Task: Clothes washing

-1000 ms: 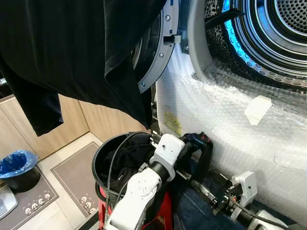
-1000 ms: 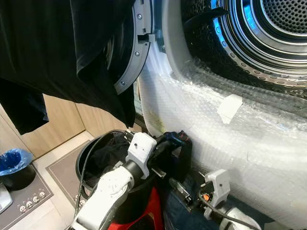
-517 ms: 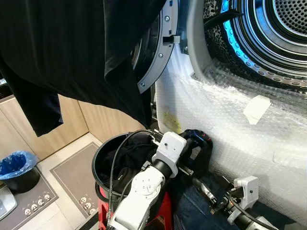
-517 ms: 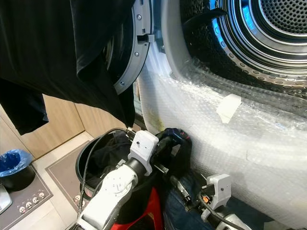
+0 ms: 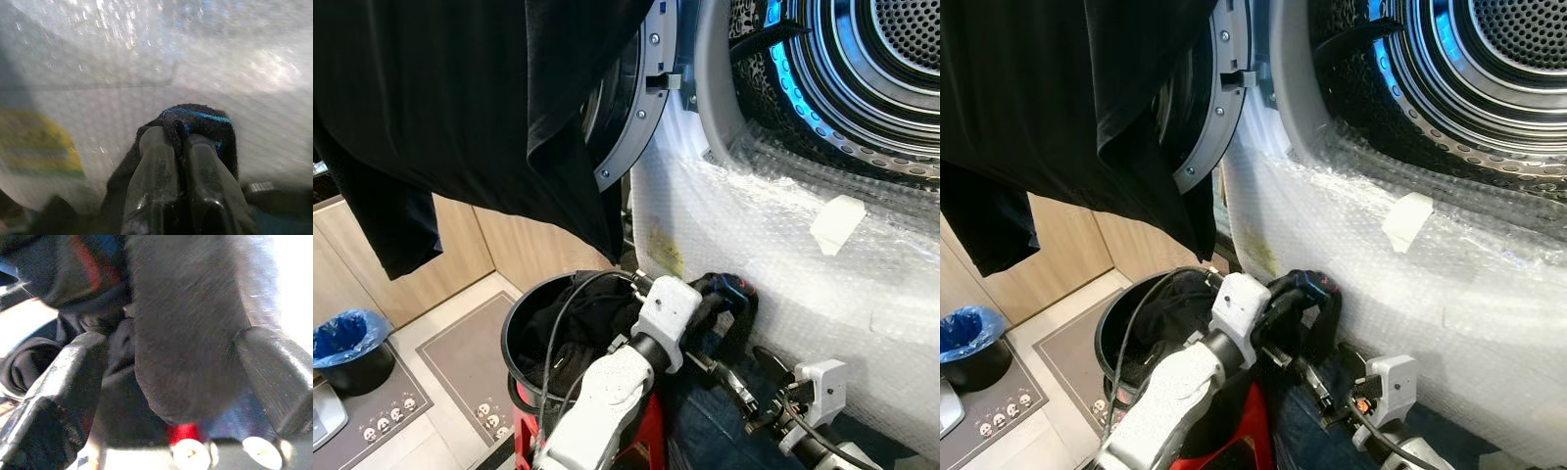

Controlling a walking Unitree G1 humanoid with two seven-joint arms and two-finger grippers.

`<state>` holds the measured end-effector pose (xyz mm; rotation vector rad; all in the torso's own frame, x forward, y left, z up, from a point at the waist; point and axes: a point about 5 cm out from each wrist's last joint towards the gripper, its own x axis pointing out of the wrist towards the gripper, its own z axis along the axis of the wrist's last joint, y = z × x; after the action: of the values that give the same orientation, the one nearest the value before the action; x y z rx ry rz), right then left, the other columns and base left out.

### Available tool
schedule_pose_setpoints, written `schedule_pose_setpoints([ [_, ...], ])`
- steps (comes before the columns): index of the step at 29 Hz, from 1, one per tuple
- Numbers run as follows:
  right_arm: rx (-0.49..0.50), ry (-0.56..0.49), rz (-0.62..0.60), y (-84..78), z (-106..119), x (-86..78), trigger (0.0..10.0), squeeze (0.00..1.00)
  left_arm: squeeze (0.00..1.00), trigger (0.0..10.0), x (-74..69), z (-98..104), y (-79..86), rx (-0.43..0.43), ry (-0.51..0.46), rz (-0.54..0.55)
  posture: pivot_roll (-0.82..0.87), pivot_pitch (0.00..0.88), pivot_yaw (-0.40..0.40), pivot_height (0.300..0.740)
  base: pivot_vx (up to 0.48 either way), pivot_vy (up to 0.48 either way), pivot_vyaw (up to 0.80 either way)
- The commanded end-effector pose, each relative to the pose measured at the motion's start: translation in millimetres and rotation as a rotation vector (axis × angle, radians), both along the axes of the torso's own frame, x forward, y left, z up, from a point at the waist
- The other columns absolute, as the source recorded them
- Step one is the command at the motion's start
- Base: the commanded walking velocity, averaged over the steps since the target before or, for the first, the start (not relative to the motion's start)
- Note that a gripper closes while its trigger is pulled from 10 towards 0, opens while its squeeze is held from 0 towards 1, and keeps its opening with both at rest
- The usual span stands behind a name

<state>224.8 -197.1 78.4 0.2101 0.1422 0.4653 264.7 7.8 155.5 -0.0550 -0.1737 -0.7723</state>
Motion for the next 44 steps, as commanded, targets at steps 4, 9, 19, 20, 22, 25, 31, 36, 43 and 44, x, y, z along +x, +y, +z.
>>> schedule_pose_setpoints([
  [4, -0.033, 0.007, 0.014, -13.0, -2.4, -1.2, 10.0, 0.0, 0.0, 10.0, -13.8, 9.2, 3.2, -0.079, 0.024, -0.046, -0.07, 0.0, 0.032, 0.74, 0.0, 0.0, 0.0],
  [9, -0.052, 0.013, 0.03, -18.2, -3.8, 0.0, 10.0, 0.0, 0.0, 10.0, -21.7, 13.8, 8.2, -0.123, 0.033, -0.095, -0.06, 0.0, 0.026, 0.74, 0.0, 0.0, 0.0],
  [19, 0.037, -0.019, 0.078, -13.3, 4.7, 7.3, 10.0, 0.0, 0.0, 10.0, -32.6, 22.2, 4.6, -0.313, 0.115, -0.227, -0.05, 0.0, 0.013, 0.74, 0.0, 0.0, 0.0],
  [20, 0.051, -0.018, 0.092, -12.3, 5.9, 6.4, 10.0, 0.0, 0.0, 10.0, -31.9, 22.1, 5.4, -0.332, 0.128, -0.225, -0.05, 0.0, 0.013, 0.74, 0.0, 0.0, 0.0],
  [22, 0.064, -0.018, 0.107, -11.3, 7.0, 5.2, 10.0, 0.0, 0.0, 10.0, -30.6, 21.8, 6.4, -0.356, 0.142, -0.22, -0.06, 0.0, 0.01, 0.74, 0.0, 0.0, 0.0],
  [25, 0.082, -0.015, 0.127, -10.7, 8.5, 2.9, 10.0, 0.0, 0.0, 10.0, -29.3, 21.5, 9.0, -0.374, 0.156, -0.219, -0.06, 0.0, 0.01, 0.74, 0.0, 0.0, 0.0],
  [31, 0.134, 0.009, 0.211, -9.4, 12.8, -6.2, 10.0, 0.0, 0.0, 10.0, -25.5, 22.5, 17.6, -0.42, 0.18, -0.196, -0.06, 0.0, 0.01, 0.74, 0.0, 0.0, 0.0],
  [36, 0.136, 0.028, 0.26, -8.0, 12.8, -11.2, 10.0, 0.0, 0.0, 10.0, -25.8, 22.7, 18.4, -0.421, 0.183, -0.197, -0.06, 0.0, 0.01, 0.74, 0.0, 0.0, 0.0],
  [43, 0.136, 0.062, 0.317, -4.6, 10.5, -16.0, 10.0, 0.0, 0.0, 10.0, -25.7, 23.9, 19.3, -0.436, 0.187, -0.199, -0.06, 0.0, 0.007, 0.74, 0.0, 0.0, 0.0],
  [44, 0.135, 0.064, 0.319, -4.2, 10.0, -16.1, 9.4, 0.0, 0.0, 10.0, -25.5, 24.2, 19.1, -0.438, 0.187, -0.199, -0.06, 0.0, 0.006, 0.74, 0.0, 0.0, 0.0],
])
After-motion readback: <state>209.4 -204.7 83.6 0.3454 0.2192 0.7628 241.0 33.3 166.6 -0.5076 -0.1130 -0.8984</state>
